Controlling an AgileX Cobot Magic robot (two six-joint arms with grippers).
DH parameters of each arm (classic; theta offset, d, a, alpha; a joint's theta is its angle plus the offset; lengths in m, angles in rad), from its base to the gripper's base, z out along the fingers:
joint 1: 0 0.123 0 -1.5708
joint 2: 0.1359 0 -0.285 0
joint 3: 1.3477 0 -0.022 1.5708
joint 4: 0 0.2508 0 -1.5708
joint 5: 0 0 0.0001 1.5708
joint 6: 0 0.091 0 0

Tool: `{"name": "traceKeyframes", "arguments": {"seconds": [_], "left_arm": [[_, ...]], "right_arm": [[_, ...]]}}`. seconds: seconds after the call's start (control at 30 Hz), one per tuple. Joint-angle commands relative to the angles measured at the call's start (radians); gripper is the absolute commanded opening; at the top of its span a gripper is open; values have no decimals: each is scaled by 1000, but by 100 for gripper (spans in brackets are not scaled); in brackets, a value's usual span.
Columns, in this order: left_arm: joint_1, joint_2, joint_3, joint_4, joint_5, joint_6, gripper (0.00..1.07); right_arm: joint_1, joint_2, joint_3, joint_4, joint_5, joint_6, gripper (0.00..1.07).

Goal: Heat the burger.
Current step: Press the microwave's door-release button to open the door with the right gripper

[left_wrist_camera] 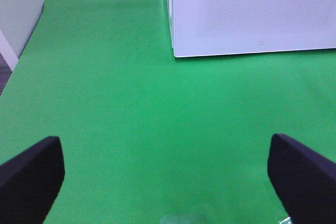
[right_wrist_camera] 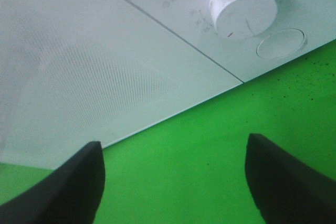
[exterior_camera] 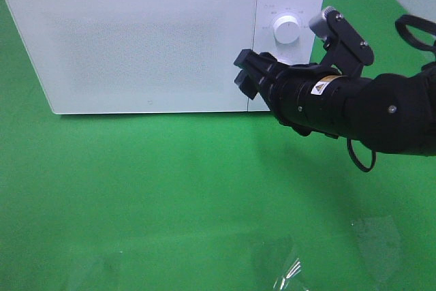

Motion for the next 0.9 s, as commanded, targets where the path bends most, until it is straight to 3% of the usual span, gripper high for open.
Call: {"name": "traceKeyframes", "arguments": {"seconds": [0.03, 0.13, 0.2, 0.3, 0.43, 0.53, 0.67, 0.77, 0.9], "left_arm": [[1, -20, 2, -5, -1, -9, 98], [1, -20, 2, -5, -1, -9, 98], [1, -20, 2, -5, -1, -9, 98], [1, -20, 2, -5, -1, -9, 98], [1, -20, 2, -5, -1, -9, 98], [1, -20, 2, -5, -1, -9, 98], [1, -20, 2, -5, -1, -9, 98], [1, -20, 2, -5, -1, -9, 98], [1, -20, 2, -5, -1, -9, 98]], "right_arm": [[-28, -67, -2, -62, 146, -194, 72], [-36, -79, -2, -87, 171, -203, 72], [-80, -139, -2, -255, 306, -204, 72], [-91, -160, -2, -297, 345, -204, 72], [-124, -268, -2, -468, 559, -204, 75], [-124, -292, -2, -495, 597, -204, 76], [-124, -444, -2, -589, 828, -206, 77], [-124, -472, -2, -593, 866, -208, 77], [-123, -615, -2, -604, 1073, -222, 76]]}}
